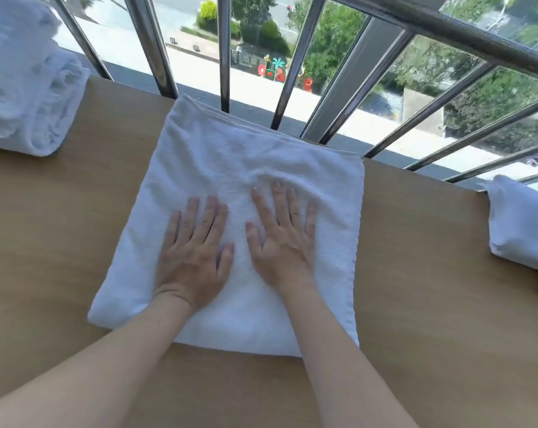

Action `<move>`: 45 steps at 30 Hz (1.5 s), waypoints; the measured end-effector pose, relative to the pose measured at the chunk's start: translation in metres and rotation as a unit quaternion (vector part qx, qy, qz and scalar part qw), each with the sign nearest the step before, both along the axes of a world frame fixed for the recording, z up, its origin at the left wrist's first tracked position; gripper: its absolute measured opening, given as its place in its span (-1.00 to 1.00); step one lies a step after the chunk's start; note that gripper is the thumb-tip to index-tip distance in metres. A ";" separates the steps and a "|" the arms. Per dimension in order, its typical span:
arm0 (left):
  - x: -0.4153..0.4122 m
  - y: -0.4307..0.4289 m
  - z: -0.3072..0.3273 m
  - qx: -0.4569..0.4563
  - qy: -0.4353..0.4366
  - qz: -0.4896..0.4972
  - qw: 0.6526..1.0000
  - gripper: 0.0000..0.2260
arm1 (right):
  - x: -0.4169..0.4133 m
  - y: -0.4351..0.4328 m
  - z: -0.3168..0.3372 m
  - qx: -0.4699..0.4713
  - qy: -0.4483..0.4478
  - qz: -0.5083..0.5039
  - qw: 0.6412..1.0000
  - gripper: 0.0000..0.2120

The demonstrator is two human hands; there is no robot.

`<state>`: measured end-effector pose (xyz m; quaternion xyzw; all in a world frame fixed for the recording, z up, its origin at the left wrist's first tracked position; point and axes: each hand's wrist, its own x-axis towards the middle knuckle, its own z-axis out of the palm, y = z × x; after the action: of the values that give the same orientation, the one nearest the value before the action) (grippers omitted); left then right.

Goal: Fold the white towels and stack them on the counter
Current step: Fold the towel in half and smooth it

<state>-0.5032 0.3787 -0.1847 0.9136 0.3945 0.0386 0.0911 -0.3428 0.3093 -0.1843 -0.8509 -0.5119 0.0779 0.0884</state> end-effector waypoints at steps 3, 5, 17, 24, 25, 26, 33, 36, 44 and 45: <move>0.005 0.000 -0.001 0.013 -0.006 0.009 1.000 -0.42 | 0.030 0.019 0.000 -0.024 -0.001 -0.025 0.999 -0.40; 0.004 0.002 -0.001 0.021 -0.010 0.010 1.000 -0.41 | 0.055 0.032 0.001 -0.041 0.007 -0.057 0.997 -0.40; 0.003 0.005 0.003 0.002 -0.006 0.011 1.000 -0.35 | 0.094 0.044 0.010 -0.039 0.028 -0.170 0.984 -0.43; 0.003 0.006 0.001 -0.035 0.005 0.002 0.999 -0.35 | -0.045 -0.048 0.007 -0.020 0.038 -0.152 0.987 -0.38; 0.002 0.005 0.000 -0.039 0.001 0.000 0.999 -0.35 | -0.054 -0.061 0.006 -0.029 0.032 -0.134 0.990 -0.37; 0.002 0.005 -0.001 -0.039 -0.001 -0.001 0.999 -0.36 | -0.055 -0.071 0.006 -0.040 0.024 -0.126 0.991 -0.37; -0.001 0.006 0.007 -0.080 -0.011 -0.019 0.997 -0.47 | -0.064 -0.052 0.015 -0.090 0.028 -0.323 0.942 -0.36; -0.013 0.024 0.010 -0.082 -0.005 -0.094 0.992 -0.48 | -0.111 -0.013 0.014 -0.013 0.045 -0.222 0.974 -0.37; 0.028 0.143 0.005 -0.048 0.073 -0.183 0.979 -0.35 | -0.114 0.002 0.004 -0.010 -0.013 -0.185 0.983 -0.28; 0.040 0.154 0.004 -0.048 0.073 -0.173 0.981 -0.35 | -0.114 0.003 0.003 -0.002 -0.021 -0.183 0.983 -0.28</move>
<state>-0.4632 0.5329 -0.1812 0.9628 0.2379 -0.0639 0.1111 -0.4564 0.3123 -0.1814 -0.9318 -0.3493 0.0430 0.0889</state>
